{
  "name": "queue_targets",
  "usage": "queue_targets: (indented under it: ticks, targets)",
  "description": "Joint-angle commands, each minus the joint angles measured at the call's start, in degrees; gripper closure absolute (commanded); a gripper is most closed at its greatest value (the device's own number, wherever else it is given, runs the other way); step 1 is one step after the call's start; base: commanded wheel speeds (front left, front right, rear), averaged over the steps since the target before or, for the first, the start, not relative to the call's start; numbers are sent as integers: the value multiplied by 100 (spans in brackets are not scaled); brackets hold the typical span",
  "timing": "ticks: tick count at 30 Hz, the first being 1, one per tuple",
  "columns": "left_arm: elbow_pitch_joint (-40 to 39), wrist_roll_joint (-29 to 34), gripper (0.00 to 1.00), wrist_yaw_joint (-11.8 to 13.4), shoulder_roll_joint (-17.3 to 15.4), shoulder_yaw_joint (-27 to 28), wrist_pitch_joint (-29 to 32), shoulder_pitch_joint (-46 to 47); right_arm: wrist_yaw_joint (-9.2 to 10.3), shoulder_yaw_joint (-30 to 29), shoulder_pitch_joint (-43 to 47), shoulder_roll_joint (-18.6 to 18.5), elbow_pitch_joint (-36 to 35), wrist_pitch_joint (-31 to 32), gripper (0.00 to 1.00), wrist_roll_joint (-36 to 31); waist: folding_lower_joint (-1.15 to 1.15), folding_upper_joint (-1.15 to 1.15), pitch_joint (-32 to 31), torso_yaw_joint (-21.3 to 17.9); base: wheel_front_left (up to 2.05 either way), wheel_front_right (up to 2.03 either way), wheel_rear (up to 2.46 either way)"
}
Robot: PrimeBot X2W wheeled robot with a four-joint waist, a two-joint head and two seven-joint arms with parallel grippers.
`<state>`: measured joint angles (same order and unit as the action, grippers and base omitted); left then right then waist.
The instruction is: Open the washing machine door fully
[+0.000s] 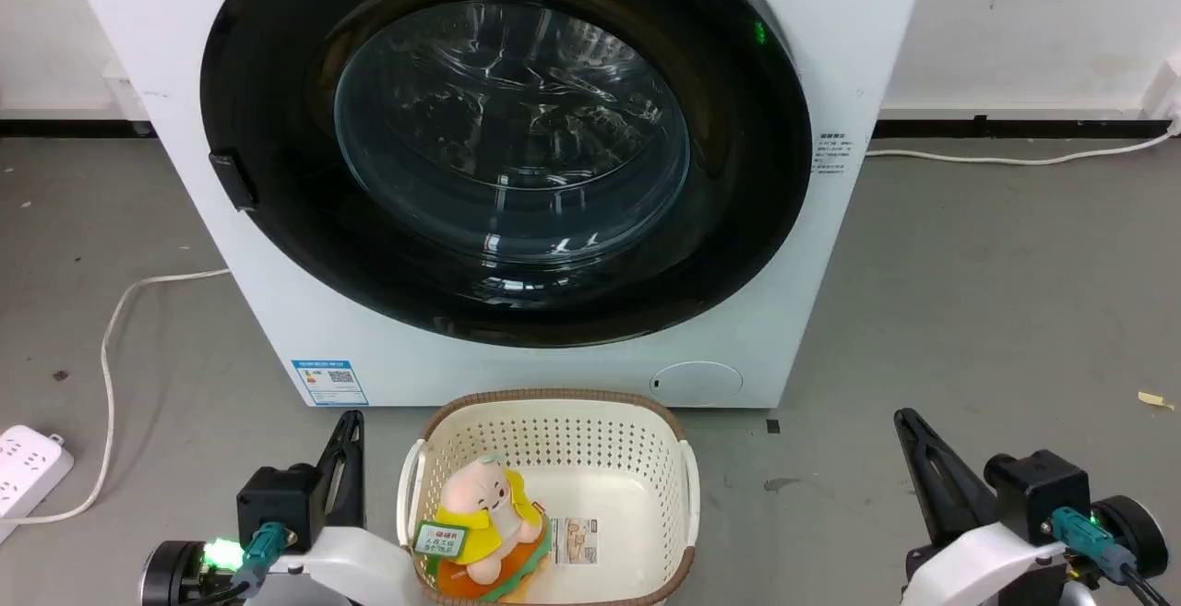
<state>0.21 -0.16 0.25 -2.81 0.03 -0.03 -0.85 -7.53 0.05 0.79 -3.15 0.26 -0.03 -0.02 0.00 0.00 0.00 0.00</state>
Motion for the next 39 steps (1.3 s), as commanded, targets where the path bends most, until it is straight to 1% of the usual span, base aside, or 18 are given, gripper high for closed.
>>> queue_targets:
  ticks: [1,31,32,39]
  targets:
    - [-21,16,100,-25,-7,-3,3,85,4,-5,-79,27,-26,3,100,2,0,0,0,0,0,0,0]
    - [-21,16,100,-25,-7,-3,3,85,4,-5,-79,27,-26,3,100,2,0,0,0,0,0,0,0]
    - [0,0,0,0,0,-2,-1,1,0,-2,-1,0,0,-1,0,2,0,0,0,0,0,0,0]
    - [22,4,0,13,0,-24,-40,-5,0,2,12,0,13,-40,0,49,0,0,-10,0,0,0,0]
